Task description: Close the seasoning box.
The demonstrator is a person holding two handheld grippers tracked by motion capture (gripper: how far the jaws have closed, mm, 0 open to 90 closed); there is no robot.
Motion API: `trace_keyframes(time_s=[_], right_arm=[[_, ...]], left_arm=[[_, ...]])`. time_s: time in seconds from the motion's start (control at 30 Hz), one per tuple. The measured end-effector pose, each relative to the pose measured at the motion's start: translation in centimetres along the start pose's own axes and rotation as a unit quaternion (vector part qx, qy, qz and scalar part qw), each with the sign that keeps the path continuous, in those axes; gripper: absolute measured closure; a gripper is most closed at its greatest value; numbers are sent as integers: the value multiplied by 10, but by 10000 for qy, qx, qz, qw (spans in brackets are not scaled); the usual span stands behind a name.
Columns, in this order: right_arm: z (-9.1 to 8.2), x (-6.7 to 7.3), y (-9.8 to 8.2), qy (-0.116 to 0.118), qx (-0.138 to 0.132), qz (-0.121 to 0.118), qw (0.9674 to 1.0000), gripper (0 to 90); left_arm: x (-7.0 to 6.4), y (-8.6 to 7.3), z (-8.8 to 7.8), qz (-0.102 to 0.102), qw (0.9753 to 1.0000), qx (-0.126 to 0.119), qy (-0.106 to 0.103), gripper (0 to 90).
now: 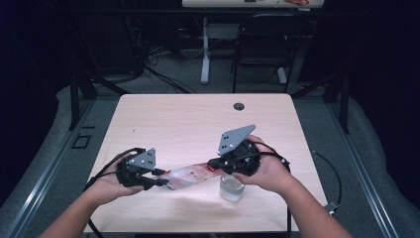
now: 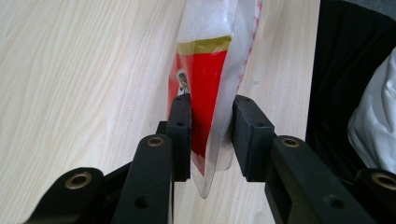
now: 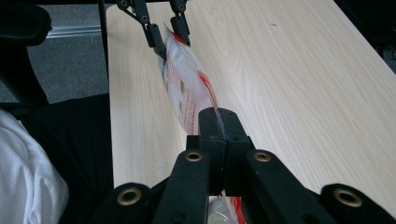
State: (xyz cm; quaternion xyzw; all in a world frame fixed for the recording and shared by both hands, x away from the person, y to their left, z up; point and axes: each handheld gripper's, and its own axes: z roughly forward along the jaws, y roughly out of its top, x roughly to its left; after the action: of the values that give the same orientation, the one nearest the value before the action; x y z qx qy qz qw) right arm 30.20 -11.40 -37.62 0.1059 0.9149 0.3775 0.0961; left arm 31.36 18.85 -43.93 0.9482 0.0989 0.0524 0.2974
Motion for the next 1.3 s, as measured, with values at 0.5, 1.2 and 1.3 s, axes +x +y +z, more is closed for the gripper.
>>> trace_keyframes(time_s=[0.5,1.2,1.3], right_arm=[[-1,-1,-4,-17,-46,36,10000,900],[-1,-2,-11,-28,-93,99,9999,900],[-2,-2,-12,-33,-88,86,9999,900]], left_arm=[[1,7,-5,72,9999,140,29,706],[3,21,-13,220,9983,527,79,708],[4,23,-14,242,9981,563,73,709]])
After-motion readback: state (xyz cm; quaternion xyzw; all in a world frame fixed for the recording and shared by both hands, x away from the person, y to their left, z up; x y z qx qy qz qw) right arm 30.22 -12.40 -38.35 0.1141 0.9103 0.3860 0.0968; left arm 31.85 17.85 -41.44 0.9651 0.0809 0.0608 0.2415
